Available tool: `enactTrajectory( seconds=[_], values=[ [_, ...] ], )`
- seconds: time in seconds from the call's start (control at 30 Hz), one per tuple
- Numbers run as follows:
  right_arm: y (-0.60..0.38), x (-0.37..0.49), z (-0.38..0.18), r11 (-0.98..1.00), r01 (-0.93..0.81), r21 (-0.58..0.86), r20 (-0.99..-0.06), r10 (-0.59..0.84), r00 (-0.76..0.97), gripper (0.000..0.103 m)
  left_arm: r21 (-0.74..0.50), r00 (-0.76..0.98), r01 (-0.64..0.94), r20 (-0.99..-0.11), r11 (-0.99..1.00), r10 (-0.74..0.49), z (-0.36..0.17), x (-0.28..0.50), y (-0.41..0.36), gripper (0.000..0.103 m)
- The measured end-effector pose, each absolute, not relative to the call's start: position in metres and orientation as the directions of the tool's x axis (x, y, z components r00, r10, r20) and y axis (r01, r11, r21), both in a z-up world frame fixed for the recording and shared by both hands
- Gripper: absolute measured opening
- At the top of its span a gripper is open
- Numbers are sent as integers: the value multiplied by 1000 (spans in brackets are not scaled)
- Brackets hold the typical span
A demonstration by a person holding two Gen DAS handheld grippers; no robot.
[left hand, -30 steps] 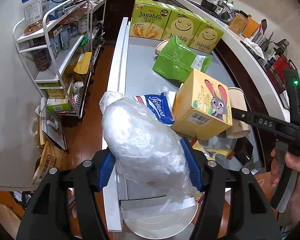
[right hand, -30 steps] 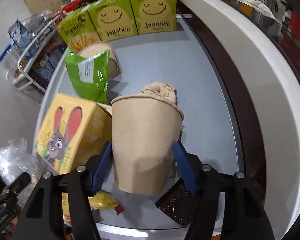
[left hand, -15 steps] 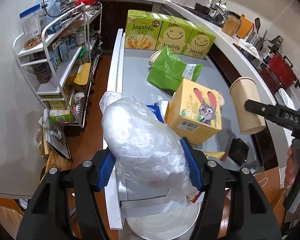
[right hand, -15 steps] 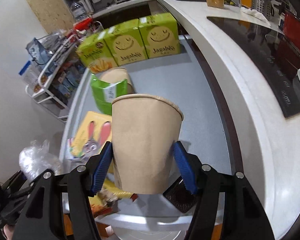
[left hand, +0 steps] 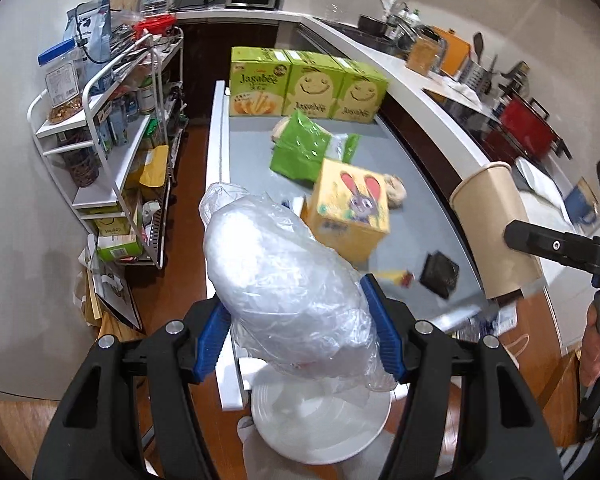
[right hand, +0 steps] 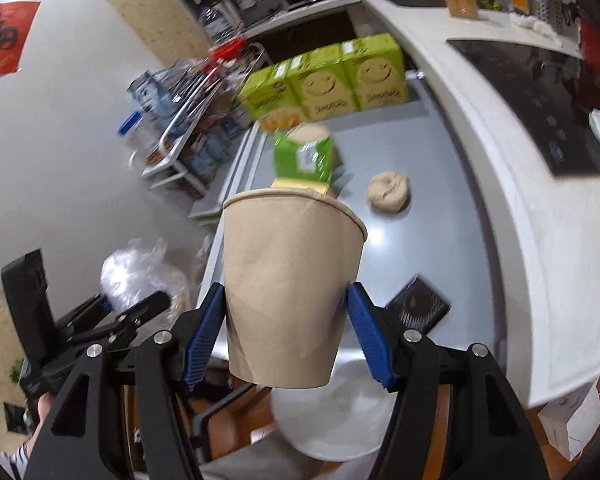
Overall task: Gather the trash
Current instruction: 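Lift the plastic bag and paper cup over the white bin with both tools, then open both tools to drop the bag and cup into the bin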
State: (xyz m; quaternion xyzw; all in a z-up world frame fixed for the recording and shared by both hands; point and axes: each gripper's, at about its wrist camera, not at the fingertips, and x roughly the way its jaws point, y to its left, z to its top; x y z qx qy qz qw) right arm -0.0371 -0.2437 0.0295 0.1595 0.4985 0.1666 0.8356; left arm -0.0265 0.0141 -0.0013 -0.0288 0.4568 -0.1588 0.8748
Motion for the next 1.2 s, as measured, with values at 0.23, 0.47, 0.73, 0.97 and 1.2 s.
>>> enactTrajectory(
  seconds=[0.23, 0.47, 0.73, 0.97, 1.2],
  values=[
    [-236, -75, 8, 873, -162, 460, -810, 488, 325, 61, -200, 454, 301, -830, 932, -324, -18, -63, 11, 63],
    [-227, -104, -29, 872, -183, 453, -856, 483, 184, 61, -227, 344, 322, -876, 919, -337, -51, -90, 2, 63],
    [-224, -120, -84, 895, -161, 416, -901, 430, 62, 61, -246, 232, 340, -913, 908, -335, -95, -109, -13, 63],
    [-222, -113, -131, 910, -124, 395, -917, 398, 2, 61, -235, 155, 358, -939, 904, -306, -139, -99, -18, 63],
    [-214, -97, -175, 928, -85, 364, -931, 360, -54, 61, -213, 79, 385, -962, 898, -262, -179, -90, -25, 63]
  ],
)
